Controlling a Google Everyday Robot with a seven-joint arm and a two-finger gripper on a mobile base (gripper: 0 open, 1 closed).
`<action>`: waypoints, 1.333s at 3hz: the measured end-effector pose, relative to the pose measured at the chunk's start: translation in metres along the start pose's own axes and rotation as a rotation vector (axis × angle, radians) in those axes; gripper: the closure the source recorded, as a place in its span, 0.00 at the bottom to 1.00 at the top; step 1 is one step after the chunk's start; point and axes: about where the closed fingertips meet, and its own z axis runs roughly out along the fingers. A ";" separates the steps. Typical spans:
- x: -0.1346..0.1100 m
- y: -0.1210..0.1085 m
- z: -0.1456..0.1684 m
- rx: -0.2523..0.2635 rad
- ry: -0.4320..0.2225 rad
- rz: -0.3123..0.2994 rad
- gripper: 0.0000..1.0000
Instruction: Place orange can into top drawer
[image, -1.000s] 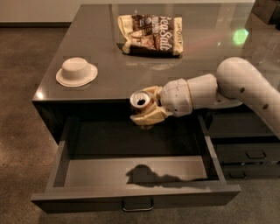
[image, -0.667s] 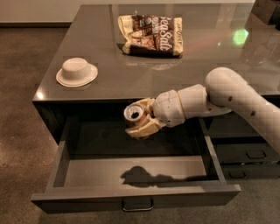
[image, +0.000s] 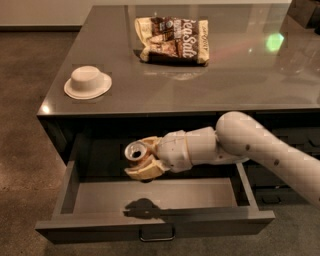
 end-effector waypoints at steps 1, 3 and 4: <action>0.015 -0.005 0.021 0.089 -0.013 0.066 1.00; 0.035 -0.024 0.036 0.189 -0.020 0.132 1.00; 0.048 -0.025 0.058 0.199 -0.051 0.151 1.00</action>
Offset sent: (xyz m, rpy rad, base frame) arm 0.0393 0.0213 -0.0728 0.0348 0.1058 -0.3189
